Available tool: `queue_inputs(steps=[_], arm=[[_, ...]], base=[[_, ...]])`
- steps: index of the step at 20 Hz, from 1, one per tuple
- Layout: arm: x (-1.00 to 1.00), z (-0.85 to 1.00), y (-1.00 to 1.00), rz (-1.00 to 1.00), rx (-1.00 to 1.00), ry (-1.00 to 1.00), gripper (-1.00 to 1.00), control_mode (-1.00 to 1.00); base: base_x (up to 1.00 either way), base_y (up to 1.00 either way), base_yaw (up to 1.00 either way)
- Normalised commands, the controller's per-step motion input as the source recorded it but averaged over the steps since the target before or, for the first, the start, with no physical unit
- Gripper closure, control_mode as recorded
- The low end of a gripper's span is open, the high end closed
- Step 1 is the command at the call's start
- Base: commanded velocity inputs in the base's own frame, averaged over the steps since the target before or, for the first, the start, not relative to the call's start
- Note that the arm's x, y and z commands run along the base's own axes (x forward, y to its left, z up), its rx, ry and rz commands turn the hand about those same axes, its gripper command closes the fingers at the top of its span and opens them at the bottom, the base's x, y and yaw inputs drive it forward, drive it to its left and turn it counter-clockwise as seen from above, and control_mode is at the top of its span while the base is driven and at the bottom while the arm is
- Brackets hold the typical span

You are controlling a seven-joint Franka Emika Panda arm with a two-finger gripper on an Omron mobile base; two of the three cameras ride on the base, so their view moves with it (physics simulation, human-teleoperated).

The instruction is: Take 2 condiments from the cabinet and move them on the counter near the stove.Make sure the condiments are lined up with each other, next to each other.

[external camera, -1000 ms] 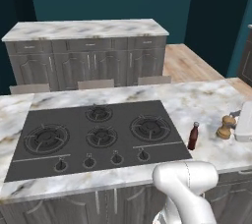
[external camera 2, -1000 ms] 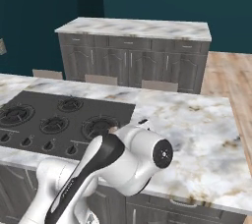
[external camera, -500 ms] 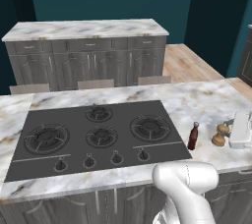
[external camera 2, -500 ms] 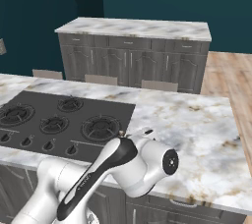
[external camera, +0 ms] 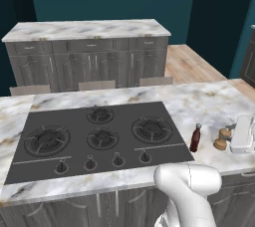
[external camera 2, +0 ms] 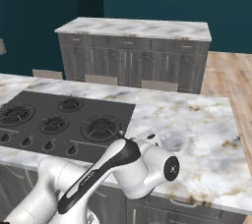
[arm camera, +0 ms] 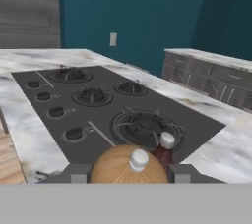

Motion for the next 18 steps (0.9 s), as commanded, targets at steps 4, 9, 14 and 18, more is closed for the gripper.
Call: queue_inputs(steps=[4, 9, 14, 18], arm=[[0.1, -0.14, -0.06, 0.0, -0.01, 0.0, 1.0, -1.0], [0.21, -0.22, 0.0, 0.0, -0.03, 0.0, 1.0, -1.0], [0.22, -0.24, 0.0, 0.0, -0.04, 0.0, 1.0, -1.0], [0.27, -0.27, 0.0, 0.02, -0.04, 0.0, 1.0, -1.0]], base=[[0.0, 0.0, 0.0], [0.0, 0.0, 0.0], [0.0, 0.0, 0.0], [0.0, 0.0, 0.0]])
